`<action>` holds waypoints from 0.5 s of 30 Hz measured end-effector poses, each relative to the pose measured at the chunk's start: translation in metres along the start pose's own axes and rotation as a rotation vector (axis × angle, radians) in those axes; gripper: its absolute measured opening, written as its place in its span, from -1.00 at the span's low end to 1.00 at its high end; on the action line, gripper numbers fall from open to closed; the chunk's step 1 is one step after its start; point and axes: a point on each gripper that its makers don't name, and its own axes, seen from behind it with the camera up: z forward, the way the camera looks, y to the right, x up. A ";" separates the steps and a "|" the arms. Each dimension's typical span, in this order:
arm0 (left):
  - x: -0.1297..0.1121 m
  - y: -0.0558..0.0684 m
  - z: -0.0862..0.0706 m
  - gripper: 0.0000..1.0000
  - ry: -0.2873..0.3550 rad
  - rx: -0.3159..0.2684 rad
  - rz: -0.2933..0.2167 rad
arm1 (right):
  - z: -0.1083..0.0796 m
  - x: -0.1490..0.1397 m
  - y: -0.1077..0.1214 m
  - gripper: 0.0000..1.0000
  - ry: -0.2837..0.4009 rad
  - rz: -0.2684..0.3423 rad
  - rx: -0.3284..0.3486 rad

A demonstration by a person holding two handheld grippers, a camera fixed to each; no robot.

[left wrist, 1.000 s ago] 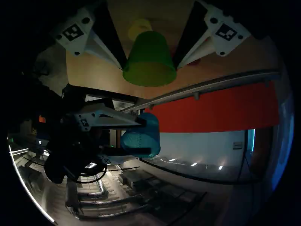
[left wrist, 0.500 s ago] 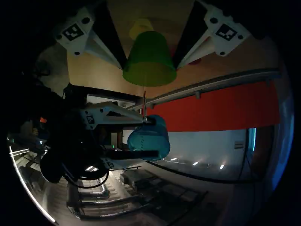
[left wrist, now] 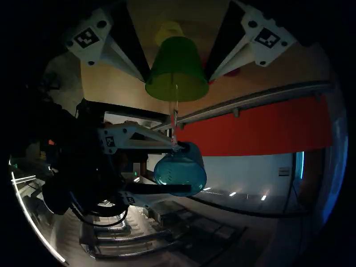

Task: Pour water

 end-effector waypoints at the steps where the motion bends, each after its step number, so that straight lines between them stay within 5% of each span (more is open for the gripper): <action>1: 0.000 0.000 0.000 0.69 0.001 0.000 0.001 | 0.000 0.000 0.001 0.80 0.000 -0.006 -0.002; 15: 0.002 0.003 0.005 0.69 -0.001 -0.008 0.008 | -0.001 0.002 0.010 0.79 0.005 -0.081 -0.025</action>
